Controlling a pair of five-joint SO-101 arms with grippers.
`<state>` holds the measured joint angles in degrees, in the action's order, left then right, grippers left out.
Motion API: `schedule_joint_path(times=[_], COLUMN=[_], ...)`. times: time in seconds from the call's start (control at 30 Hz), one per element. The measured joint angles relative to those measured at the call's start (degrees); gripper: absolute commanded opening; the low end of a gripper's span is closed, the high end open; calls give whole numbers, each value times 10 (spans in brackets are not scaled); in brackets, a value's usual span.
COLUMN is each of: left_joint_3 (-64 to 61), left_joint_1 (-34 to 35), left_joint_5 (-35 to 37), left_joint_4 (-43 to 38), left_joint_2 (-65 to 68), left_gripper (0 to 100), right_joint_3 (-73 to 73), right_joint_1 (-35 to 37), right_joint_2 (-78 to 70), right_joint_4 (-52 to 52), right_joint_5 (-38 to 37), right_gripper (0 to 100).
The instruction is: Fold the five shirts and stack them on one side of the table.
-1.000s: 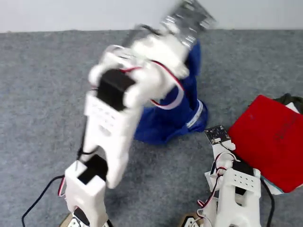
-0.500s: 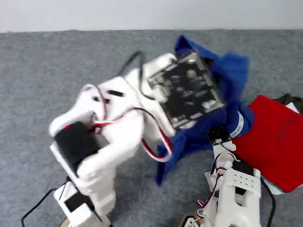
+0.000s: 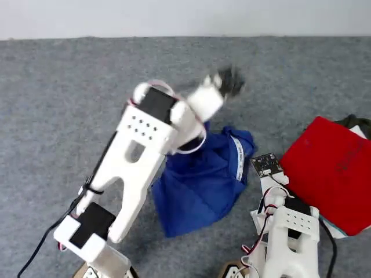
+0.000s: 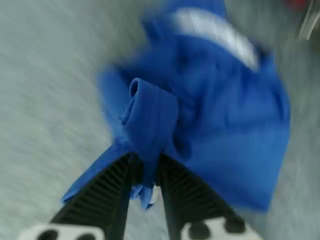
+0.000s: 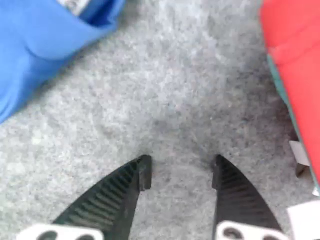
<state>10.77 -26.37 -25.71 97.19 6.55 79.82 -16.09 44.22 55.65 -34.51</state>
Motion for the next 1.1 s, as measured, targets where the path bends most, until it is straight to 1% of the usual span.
schedule_joint_path(times=[0.07,0.1,0.17,0.23,0.4,0.47,0.53,0.6,0.67,0.8,0.87,0.93,1.03,1.1], left_joint_3=[-91,-129,-187,-229,-276,-279,-287,-305,-331,-387,-412,-439,-477,-495], left_joint_1=[25,40,75,109,185,226,267,295,300,300,300,300,302,302], left_joint_5=[-27,-30,-35,-37,-38,-38,-38,-38,-38,-38,-30,1,47,61], left_joint_4=[-37,-57,-94,-110,-128,-142,-158,-171,-185,-244,-285,-331,-401,-427], left_joint_2=[0,0,0,0,0,0,0,0,0,-1,-1,-5,-19,-23], left_gripper=[13,15,15,15,15,15,15,15,15,15,15,15,15,15], right_joint_3=[0,0,0,0,-5,-43,-113,-207,-302,-460,-506,-541,-575,-585], right_joint_1=[0,0,0,0,-1,4,34,80,146,316,403,474,555,603], right_joint_2=[0,0,0,0,0,-14,-13,-13,-14,-62,-106,-163,-259,-327], right_joint_4=[0,0,0,0,3,33,96,181,264,389,424,441,444,444], right_joint_5=[0,0,0,-1,-18,-18,-15,-12,-12,-9,-6,3,18,23], right_gripper=[213,213,214,214,213,213,213,213,213,213,213,213,213,212])
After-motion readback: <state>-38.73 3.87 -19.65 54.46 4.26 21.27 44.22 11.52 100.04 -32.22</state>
